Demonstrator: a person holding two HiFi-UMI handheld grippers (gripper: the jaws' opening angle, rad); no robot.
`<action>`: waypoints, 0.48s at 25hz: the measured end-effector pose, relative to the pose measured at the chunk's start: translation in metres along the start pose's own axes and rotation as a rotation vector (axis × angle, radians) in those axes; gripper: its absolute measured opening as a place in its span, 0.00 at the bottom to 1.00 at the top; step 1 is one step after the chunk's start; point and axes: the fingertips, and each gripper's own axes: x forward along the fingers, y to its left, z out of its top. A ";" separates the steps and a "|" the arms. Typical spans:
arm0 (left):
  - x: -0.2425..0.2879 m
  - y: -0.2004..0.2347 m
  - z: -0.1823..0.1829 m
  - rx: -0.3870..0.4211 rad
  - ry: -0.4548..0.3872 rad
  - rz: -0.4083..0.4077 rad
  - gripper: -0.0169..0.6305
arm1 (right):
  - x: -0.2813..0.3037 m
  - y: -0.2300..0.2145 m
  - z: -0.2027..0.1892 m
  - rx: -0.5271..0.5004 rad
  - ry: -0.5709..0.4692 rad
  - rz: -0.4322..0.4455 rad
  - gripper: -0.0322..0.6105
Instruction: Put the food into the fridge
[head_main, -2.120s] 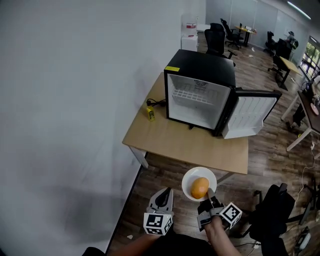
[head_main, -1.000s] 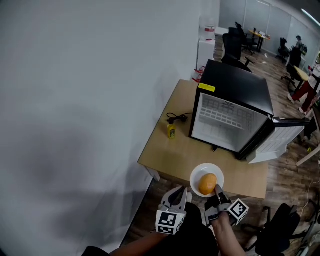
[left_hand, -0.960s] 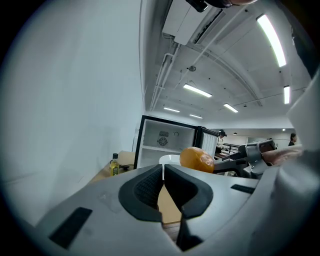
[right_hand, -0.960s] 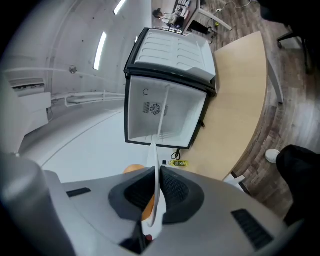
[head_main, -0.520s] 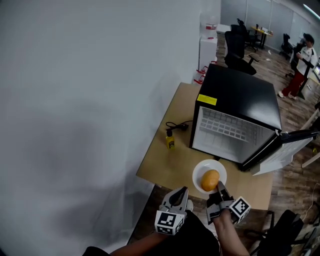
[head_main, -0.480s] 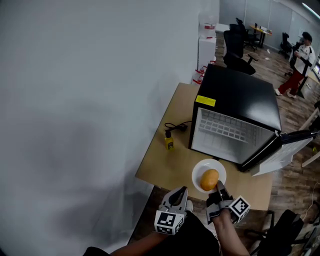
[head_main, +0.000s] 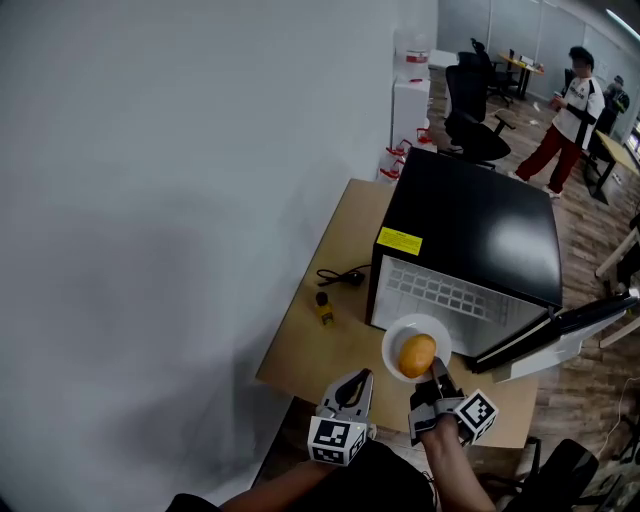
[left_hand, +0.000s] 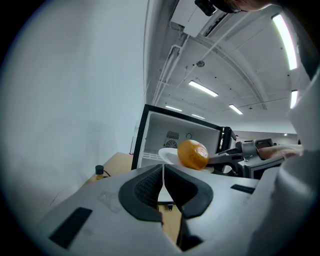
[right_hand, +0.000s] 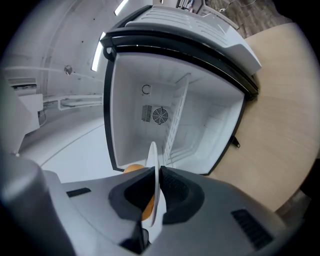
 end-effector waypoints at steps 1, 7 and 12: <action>0.007 0.001 0.002 0.001 0.000 0.000 0.06 | 0.007 0.001 0.004 -0.001 0.001 0.001 0.17; 0.046 0.007 0.013 0.006 -0.005 0.004 0.06 | 0.047 0.007 0.027 0.012 0.003 0.013 0.17; 0.074 0.015 0.017 -0.026 0.003 0.011 0.06 | 0.075 0.010 0.042 0.012 0.002 0.011 0.17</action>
